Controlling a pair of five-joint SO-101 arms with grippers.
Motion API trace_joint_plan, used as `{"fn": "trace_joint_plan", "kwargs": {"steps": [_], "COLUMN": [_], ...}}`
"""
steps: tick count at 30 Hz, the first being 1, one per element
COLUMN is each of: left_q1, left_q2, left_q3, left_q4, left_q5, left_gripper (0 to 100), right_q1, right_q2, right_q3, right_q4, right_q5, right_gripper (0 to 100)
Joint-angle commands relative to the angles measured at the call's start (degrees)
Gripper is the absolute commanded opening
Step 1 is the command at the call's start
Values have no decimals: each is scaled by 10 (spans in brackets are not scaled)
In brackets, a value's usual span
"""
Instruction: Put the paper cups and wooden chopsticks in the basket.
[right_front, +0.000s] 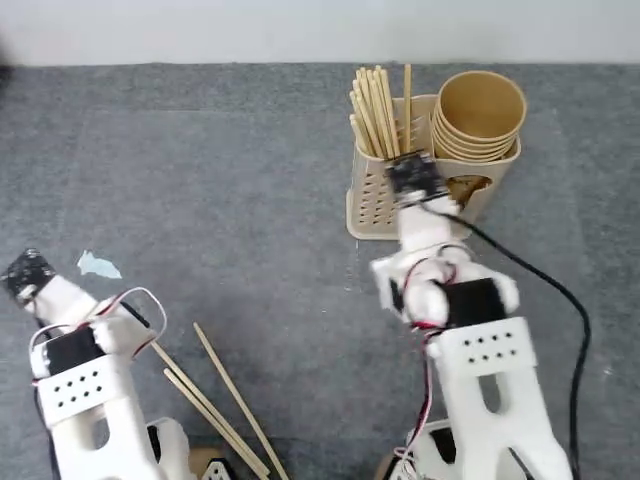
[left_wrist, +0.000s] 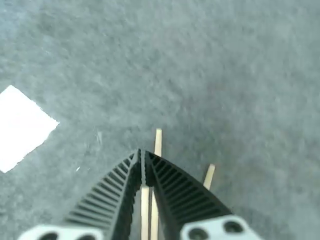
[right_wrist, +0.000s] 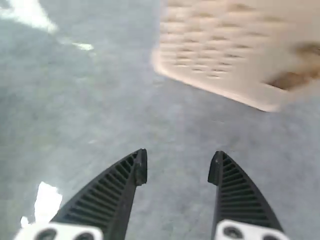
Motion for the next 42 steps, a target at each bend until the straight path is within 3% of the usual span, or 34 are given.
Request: {"fn": "trace_joint_plan", "kwargs": {"steps": [1,10,25,32,38,42], "left_q1": [17,34,41,41,50,81], "left_q2": [-6,15,446,557,578,580], "left_q3": [-26,-27,-181,-181,-216,-216], "left_q4": [19,18,40,-44,-42,-61], "left_q5": [-25,-55,-58,-54,-21,15], "left_gripper": [13,165,165,164,7,13], "right_q1": [58,113,132,131,131,131], "right_q2": [-10,51,71,71,71,71], "right_q3": [-4,-4,-5,-5,-5,-5], "right_q4": [-23,-63,-74,-74,-74,-74], "right_q5": [-6,-3,-2,-2,-2,-2], "right_gripper": [212,212,212,212,213,213]}}
